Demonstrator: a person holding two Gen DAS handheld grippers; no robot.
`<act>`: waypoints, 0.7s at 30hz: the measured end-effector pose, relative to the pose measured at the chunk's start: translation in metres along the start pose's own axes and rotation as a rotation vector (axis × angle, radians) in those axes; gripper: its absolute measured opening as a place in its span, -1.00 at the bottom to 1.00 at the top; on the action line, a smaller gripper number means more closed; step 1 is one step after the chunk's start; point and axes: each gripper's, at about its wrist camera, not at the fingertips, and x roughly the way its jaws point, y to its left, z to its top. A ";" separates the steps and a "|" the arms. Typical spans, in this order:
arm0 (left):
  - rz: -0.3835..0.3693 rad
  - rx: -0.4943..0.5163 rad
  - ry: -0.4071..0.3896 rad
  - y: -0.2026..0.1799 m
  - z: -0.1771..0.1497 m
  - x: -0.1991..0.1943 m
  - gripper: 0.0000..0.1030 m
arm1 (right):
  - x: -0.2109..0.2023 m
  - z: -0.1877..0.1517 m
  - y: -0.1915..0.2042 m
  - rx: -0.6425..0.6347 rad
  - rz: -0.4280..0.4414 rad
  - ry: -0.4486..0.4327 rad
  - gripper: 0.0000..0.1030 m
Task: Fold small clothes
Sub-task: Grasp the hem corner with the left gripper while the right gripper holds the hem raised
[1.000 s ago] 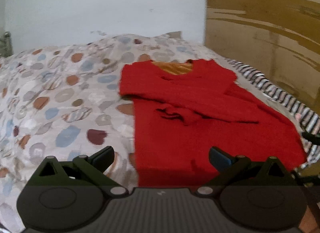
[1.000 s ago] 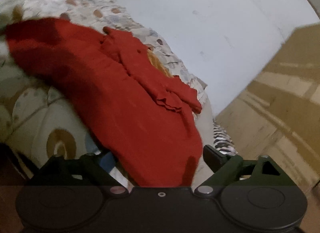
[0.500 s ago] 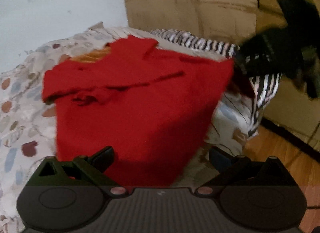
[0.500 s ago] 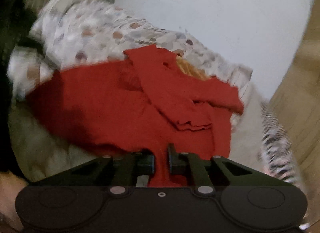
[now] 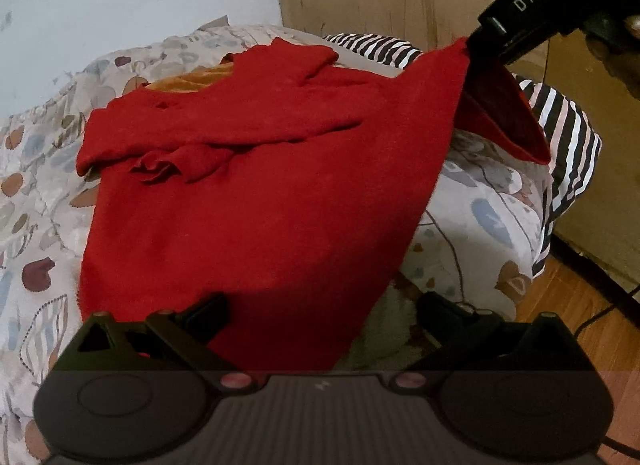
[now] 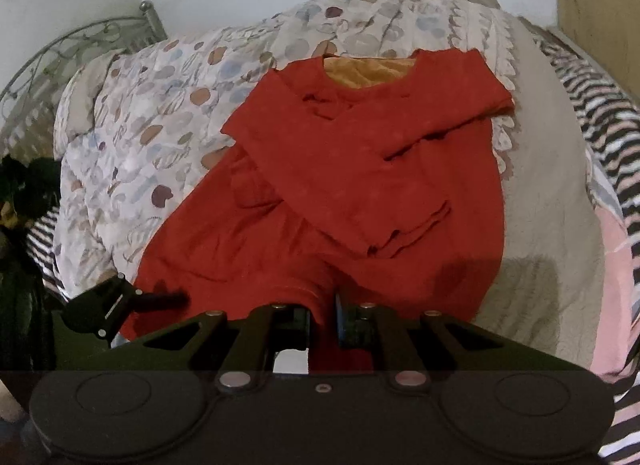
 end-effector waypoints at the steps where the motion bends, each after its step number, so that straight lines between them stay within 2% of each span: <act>1: 0.006 -0.006 0.000 0.003 0.000 0.000 1.00 | 0.000 0.000 -0.001 0.011 0.001 0.002 -0.78; 4: 0.040 -0.020 0.006 0.012 0.003 0.002 1.00 | 0.002 0.000 -0.006 0.050 0.014 0.005 -0.78; 10: 0.165 -0.039 0.014 0.040 0.005 -0.005 0.99 | 0.003 0.005 -0.014 0.099 0.028 0.000 -0.78; 17: 0.189 -0.109 -0.083 0.062 0.013 -0.030 0.84 | 0.005 0.008 -0.018 0.127 0.029 -0.009 -0.78; 21: 0.186 -0.121 -0.088 0.068 0.013 -0.031 0.81 | 0.007 0.011 -0.022 0.141 0.026 -0.018 -0.78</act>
